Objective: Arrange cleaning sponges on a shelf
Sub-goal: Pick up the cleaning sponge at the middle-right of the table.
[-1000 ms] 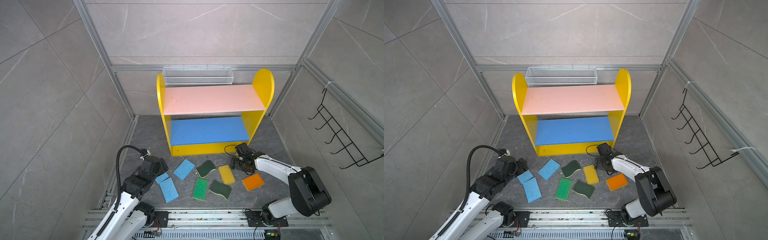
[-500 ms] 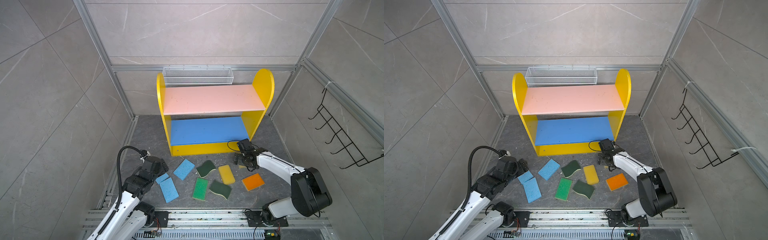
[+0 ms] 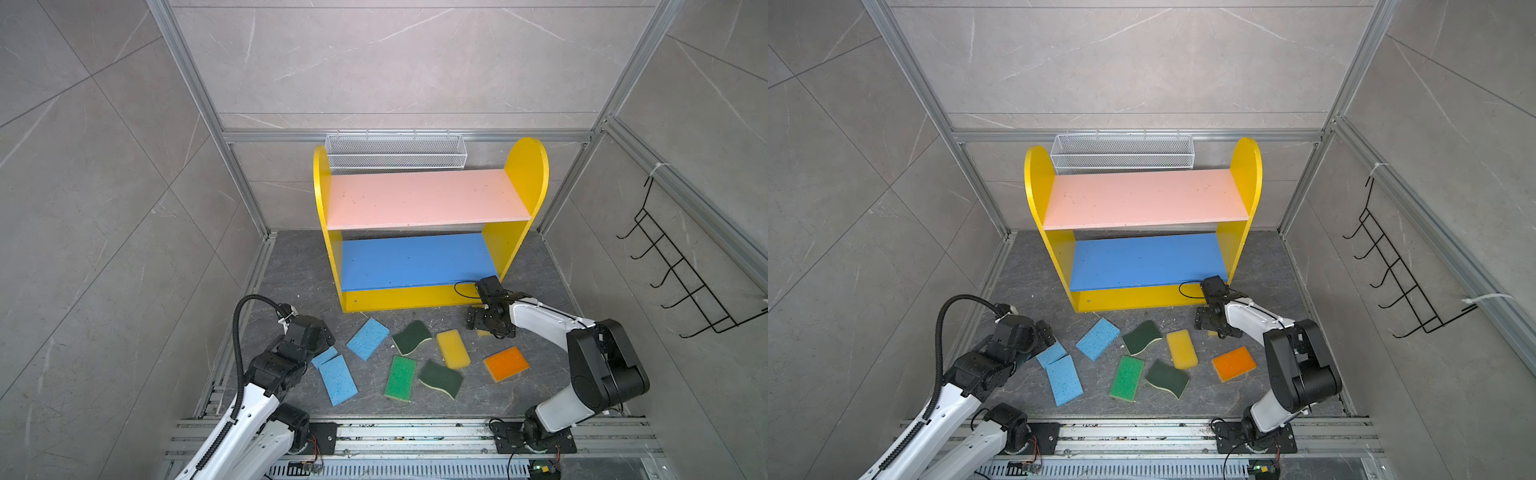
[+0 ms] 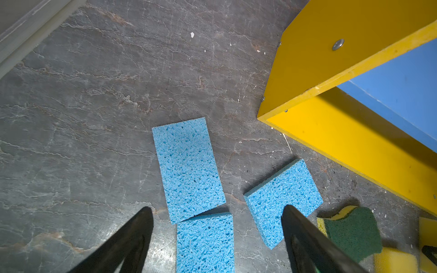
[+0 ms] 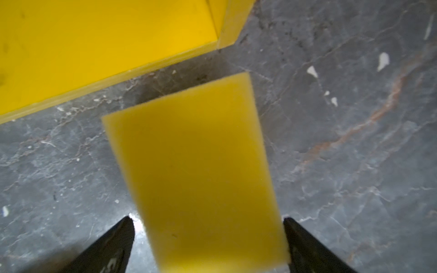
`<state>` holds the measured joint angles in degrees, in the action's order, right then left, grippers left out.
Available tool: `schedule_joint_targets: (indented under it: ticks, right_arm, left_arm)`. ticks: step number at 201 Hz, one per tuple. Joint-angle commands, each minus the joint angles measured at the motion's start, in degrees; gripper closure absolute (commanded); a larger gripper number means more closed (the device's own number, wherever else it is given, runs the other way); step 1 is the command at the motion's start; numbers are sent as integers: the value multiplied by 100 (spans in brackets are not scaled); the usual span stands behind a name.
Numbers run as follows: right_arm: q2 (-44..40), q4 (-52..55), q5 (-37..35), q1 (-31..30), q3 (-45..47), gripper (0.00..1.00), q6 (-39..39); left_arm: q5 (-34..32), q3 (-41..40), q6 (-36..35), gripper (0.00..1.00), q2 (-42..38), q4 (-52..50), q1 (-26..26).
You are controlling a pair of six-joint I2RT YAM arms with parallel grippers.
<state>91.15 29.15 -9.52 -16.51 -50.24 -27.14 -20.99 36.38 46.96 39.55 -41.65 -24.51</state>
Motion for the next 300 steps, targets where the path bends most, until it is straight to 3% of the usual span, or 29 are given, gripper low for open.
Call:
schedule_joint_targets:
  ticks: [1, 71, 117, 159, 225, 258, 300]
  right_arm:
    - [175, -170, 239, 3, -90, 4, 130]
    - [107, -250, 202, -12, 101, 15, 77]
    - [66, -296, 12, -18, 218, 36, -43]
    - [-409, -94, 43, -206, 392, 39, -149]
    - [-1854, 1161, -437, -1560, 237, 40, -723]
    - [-2558, 2067, -1029, -2443, -115, 41, -1245]
    - [-2408, 3268, -2217, -3855, -1176, 39, -1840]
  left_arm:
    - [-168, 115, 75, 12, -18, -71, -28]
    - [-133, 146, 85, 13, -157, -142, -27]
    - [-98, 97, 76, 14, -287, -210, -27]
    - [-67, 135, 36, 14, -501, -282, -27]
    - [67, 533, -286, 15, -474, -493, -26]
    - [43, 759, -437, 15, -500, -672, -27]
    - [104, 963, -590, 16, -545, -840, -34]
